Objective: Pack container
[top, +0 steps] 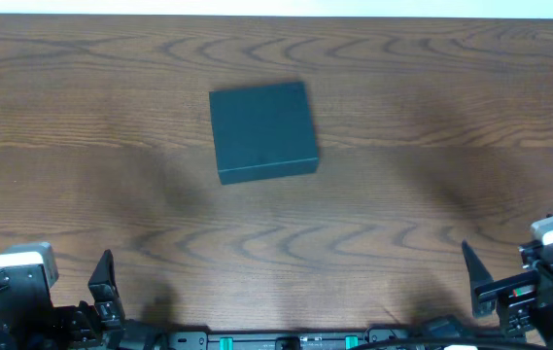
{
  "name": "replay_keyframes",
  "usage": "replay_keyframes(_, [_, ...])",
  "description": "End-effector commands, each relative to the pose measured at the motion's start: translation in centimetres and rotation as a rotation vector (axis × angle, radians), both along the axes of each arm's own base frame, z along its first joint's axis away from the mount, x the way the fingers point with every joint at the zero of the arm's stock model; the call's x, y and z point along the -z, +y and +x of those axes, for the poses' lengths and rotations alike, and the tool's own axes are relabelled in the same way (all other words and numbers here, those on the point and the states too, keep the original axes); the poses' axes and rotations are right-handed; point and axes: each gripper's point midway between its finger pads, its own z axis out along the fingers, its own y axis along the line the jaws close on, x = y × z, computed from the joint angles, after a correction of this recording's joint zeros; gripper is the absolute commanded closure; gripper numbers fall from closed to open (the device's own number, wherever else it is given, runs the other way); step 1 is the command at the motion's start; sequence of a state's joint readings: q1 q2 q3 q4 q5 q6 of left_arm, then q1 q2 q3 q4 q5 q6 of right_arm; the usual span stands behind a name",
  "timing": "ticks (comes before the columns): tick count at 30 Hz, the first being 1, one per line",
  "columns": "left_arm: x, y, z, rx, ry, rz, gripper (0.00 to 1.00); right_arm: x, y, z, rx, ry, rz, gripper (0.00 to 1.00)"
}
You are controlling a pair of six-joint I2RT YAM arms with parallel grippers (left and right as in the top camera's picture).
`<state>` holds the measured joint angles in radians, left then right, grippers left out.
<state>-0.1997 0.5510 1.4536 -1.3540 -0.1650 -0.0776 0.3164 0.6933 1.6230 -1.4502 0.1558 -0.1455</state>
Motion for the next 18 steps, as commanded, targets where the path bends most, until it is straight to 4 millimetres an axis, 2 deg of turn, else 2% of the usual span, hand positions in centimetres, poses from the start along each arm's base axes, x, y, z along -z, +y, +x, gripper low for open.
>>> replay_keyframes(1, [0.0, 0.2, 0.1, -0.014, 0.0, 0.008, 0.01, 0.5, 0.0, -0.3, -0.002, 0.023, 0.003, 0.01])
replay_keyframes(5, [0.0, 0.2, 0.1, -0.014, 0.0, 0.008, 0.01, 1.0, -0.2, -0.5, 0.007, 0.043, -0.001, 0.01])
replay_keyframes(9, [0.0, 0.2, 0.1, -0.014, 0.0, 0.008, 0.02, 1.0, 1.3, 0.3, -0.033, 0.021, 0.062, 0.01])
replay_keyframes(14, [0.0, 0.2, 0.1, -0.014, 0.0, 0.008, 0.01, 2.6, 3.9, 3.2, -0.124, -0.058, 0.152, 0.01])
replay_keyframes(18, [0.0, 0.2, 0.1, -0.014, 0.0, 0.008, 0.02, 5.5, 5.4, 6.4, -0.175, -0.161, 0.19, 0.01])
